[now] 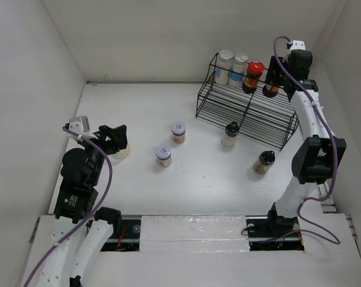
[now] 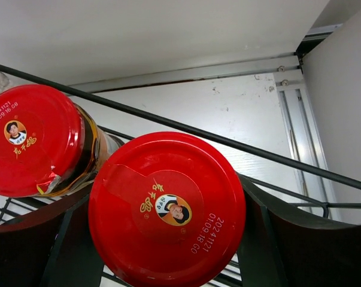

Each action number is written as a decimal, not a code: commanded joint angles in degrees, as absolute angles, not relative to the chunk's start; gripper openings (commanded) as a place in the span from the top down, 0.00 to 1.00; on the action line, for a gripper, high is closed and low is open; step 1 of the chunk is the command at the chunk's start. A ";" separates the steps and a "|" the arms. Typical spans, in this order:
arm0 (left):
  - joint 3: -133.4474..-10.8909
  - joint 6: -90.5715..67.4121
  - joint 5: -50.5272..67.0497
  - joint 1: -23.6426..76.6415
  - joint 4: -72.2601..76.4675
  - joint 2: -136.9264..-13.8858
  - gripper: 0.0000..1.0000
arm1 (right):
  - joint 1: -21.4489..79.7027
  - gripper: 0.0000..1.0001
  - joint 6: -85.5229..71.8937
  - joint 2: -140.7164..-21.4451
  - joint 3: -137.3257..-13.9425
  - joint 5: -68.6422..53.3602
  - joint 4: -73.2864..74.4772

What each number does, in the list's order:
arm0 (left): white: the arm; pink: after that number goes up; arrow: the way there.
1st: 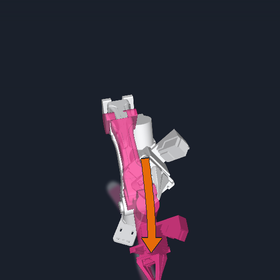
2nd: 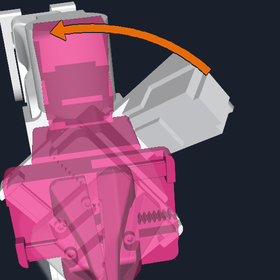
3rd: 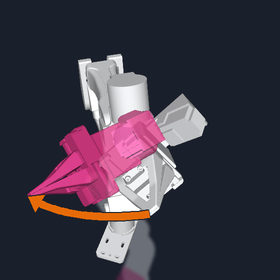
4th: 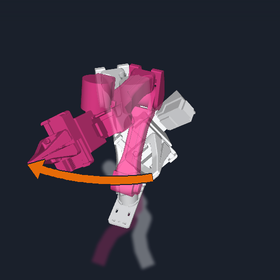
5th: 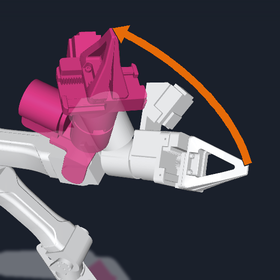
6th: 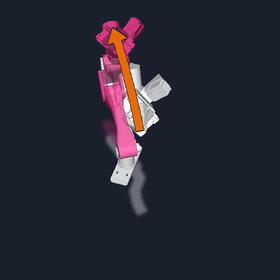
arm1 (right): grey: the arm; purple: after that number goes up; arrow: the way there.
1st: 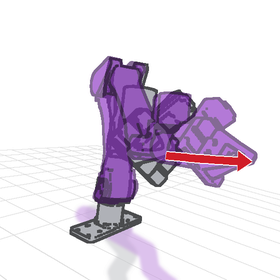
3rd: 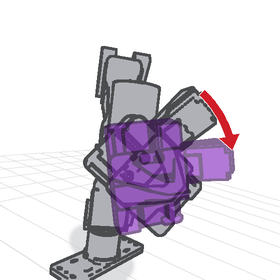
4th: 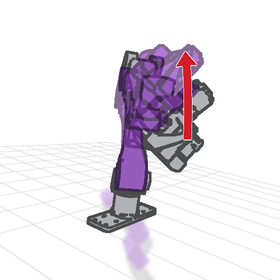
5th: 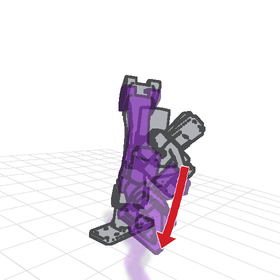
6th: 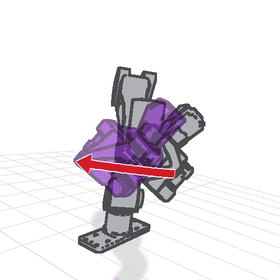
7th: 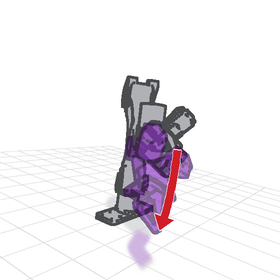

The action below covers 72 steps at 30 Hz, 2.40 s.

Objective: Organize the condiment bottles

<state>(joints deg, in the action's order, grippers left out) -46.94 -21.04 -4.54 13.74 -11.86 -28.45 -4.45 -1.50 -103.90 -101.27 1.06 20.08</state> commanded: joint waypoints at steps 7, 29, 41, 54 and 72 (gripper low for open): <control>-46.85 -20.48 -3.96 13.45 -9.40 -28.74 0.32 | -4.75 0.09 -4.13 -101.08 -103.88 0.09 12.74; -46.85 -20.48 -2.72 13.45 -9.40 -27.07 0.44 | 31.88 0.31 -5.19 -76.10 -63.98 -5.87 0.88; -46.49 -25.58 -21.70 13.45 -11.42 -15.91 0.32 | 58.01 0.00 9.23 -106.76 -89.80 -11.51 0.70; -46.49 -24.96 -21.09 13.45 -10.90 -14.06 0.22 | 59.06 0.00 7.56 -141.31 -132.68 -12.99 12.19; -46.49 -23.38 -16.00 13.45 -9.23 -16.26 0.22 | 59.06 0.04 0.53 -152.75 -137.46 -12.83 1.32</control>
<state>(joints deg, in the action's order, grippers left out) -46.50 -24.43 -17.19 13.72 -12.27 -14.94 58.57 3.33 -150.47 -135.74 -12.01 5.96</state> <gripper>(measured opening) 0.775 0.974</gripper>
